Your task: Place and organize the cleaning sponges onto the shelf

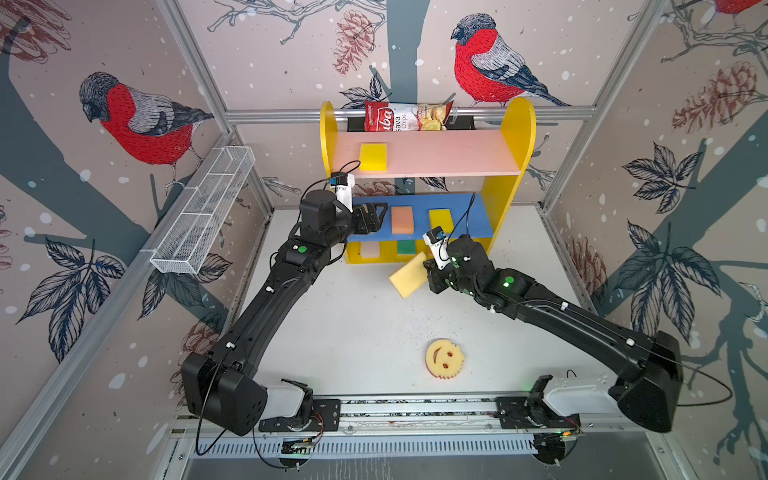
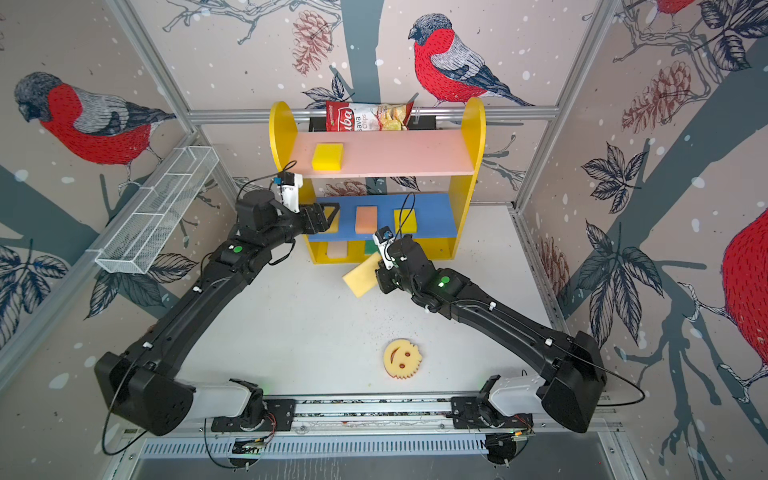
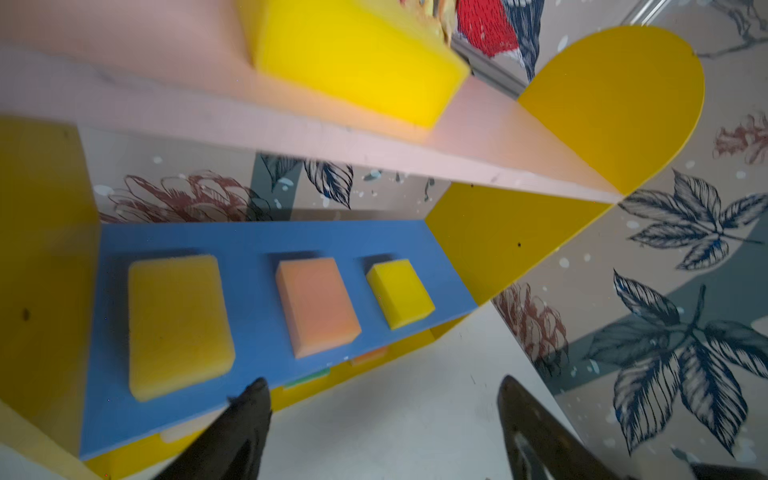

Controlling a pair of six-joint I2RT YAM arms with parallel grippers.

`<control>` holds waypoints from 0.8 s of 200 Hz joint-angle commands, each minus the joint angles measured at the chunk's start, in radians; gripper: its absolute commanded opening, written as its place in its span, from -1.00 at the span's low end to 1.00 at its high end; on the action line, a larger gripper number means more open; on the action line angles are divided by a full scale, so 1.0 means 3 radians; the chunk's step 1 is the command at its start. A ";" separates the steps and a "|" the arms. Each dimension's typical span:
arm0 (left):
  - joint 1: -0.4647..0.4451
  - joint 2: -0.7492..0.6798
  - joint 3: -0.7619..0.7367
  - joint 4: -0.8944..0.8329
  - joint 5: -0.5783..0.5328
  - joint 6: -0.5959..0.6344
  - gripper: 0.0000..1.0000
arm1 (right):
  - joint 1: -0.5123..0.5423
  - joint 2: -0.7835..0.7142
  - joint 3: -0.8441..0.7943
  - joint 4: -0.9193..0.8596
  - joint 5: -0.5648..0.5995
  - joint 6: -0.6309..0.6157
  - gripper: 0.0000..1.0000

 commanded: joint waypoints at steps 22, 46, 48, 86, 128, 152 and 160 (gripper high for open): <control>-0.0010 -0.0177 -0.0277 0.0000 0.0979 0.0073 0.69 | 0.0001 0.0103 0.0195 0.0676 -0.0257 -0.0524 -1.00; -0.0028 -0.0287 -0.0389 -0.0071 0.1126 0.0094 0.71 | -0.0010 0.0275 0.0469 0.0624 -0.0327 -0.0681 -1.00; -0.0030 -0.0296 -0.0397 -0.0078 0.1130 0.0093 0.71 | -0.0012 0.0283 0.0480 0.0621 -0.0330 -0.0689 -1.00; -0.0142 -0.0308 -0.0423 -0.0234 0.1181 0.0160 0.58 | -0.0010 0.0477 0.0751 0.0663 -0.0509 -0.0816 -1.00; -0.0154 -0.0329 -0.0426 -0.0222 0.1164 0.0089 -0.49 | -0.0035 0.0481 0.0796 0.0789 -0.0576 -0.0876 -1.00; -0.0153 -0.0390 -0.0478 -0.0060 0.1132 0.0007 -0.86 | -0.0062 0.0433 0.0753 0.0857 -0.0601 -0.0829 -0.62; -0.0153 -0.0400 -0.0484 -0.0002 0.1122 -0.0019 -0.90 | -0.0087 0.0400 0.0732 0.0898 -0.0628 -0.0770 -0.30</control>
